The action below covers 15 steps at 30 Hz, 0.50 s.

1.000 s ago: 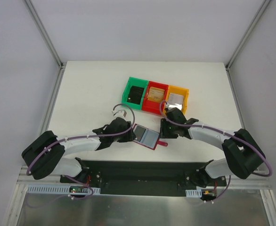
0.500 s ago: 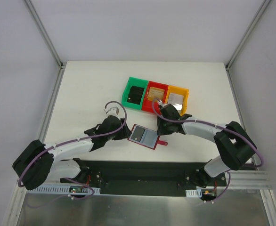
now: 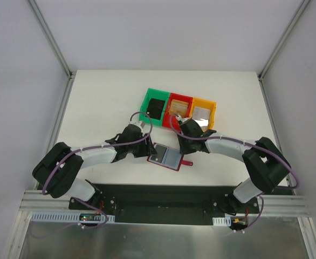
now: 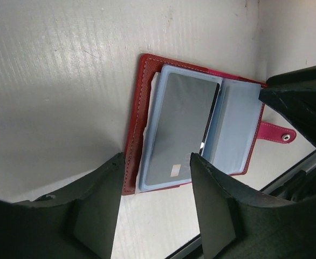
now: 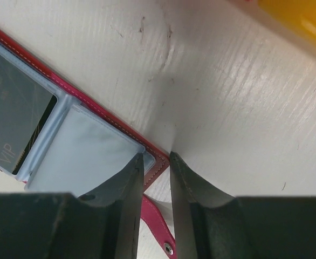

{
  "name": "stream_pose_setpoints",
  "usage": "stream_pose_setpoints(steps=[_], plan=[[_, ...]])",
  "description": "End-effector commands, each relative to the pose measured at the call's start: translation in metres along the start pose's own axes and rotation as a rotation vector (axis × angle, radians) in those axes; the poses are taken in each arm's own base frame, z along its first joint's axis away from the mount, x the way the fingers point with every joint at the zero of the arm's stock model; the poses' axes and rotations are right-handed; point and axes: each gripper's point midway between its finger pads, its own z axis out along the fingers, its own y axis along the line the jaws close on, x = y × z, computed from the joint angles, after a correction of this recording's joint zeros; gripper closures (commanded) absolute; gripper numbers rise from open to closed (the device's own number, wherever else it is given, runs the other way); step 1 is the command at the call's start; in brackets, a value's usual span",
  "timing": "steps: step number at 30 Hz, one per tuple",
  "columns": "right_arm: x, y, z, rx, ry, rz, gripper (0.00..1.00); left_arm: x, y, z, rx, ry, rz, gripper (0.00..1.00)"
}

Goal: Take the credit cards out of the card holder
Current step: Remove the credit card from the card holder.

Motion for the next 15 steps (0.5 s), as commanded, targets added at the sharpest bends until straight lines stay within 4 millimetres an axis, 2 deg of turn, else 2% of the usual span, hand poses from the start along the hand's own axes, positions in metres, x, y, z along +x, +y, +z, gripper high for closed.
stream_pose_setpoints(steps=[1, 6, 15], plan=[[-0.014, 0.000, 0.000, 0.026, -0.010, -0.065, 0.72, 0.012, -0.005, -0.001, 0.057, 0.032, 0.002, 0.51], [-0.026, 0.005, 0.003, 0.022, -0.010, -0.097, 0.73, 0.025, 0.010, -0.006, 0.024, 0.014, -0.027, 0.57], [-0.031, 0.002, 0.003, 0.043, -0.009, -0.124, 0.72, 0.039, 0.031, -0.019, -0.026, -0.041, -0.068, 0.60]])
